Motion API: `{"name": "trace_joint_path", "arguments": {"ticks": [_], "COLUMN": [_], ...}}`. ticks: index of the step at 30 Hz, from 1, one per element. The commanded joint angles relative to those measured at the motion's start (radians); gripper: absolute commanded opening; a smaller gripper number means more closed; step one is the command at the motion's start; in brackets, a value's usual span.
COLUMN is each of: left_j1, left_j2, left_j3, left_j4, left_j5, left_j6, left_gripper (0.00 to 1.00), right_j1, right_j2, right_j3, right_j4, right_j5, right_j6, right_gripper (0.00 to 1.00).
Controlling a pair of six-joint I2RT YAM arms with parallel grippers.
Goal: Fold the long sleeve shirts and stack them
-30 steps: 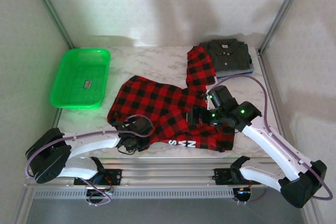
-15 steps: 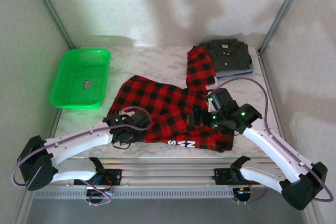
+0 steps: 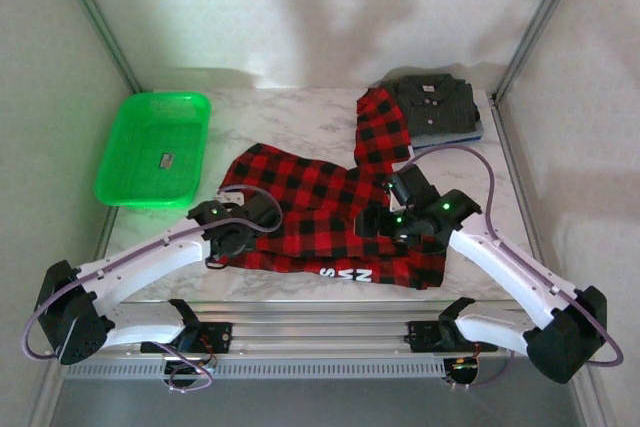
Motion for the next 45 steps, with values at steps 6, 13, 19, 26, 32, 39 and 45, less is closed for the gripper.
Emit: {"name": "trace_joint_path", "arguments": {"ticks": [6, 13, 19, 26, 32, 39, 45], "left_j1": [0.047, 0.05, 0.06, 0.07, 0.079, 0.112, 0.137], "left_j2": [0.033, 0.109, 0.163, 0.227, 0.292, 0.313, 0.351], "left_j3": [-0.037, -0.041, -0.038, -0.036, -0.037, -0.049, -0.062], "left_j4": [0.027, 0.054, 0.049, 0.053, 0.054, 0.06, 0.094], "left_j5": [-0.025, -0.014, -0.04, -0.051, -0.054, -0.048, -0.022], "left_j6": [0.104, 0.104, 0.092, 0.096, 0.09, 0.071, 0.07], "left_gripper": [0.02, 0.02, 0.02, 0.03, 0.03, 0.03, 0.06], "right_j1": [-0.006, -0.006, -0.006, -0.004, 0.0, 0.013, 0.038], "right_j2": [0.106, 0.162, 0.199, 0.253, 0.306, 0.379, 0.436], "right_j3": [0.007, -0.018, -0.026, -0.032, -0.047, -0.051, -0.071], "right_j4": [-0.011, 0.027, 0.047, 0.052, 0.061, 0.049, 0.076], "right_j5": [0.092, 0.13, 0.134, 0.163, 0.202, 0.289, 0.314], "right_j6": [0.025, 0.055, 0.061, 0.076, 0.104, 0.139, 0.18], "right_gripper": [0.85, 0.79, 0.78, 0.75, 0.73, 0.68, 0.63]}}
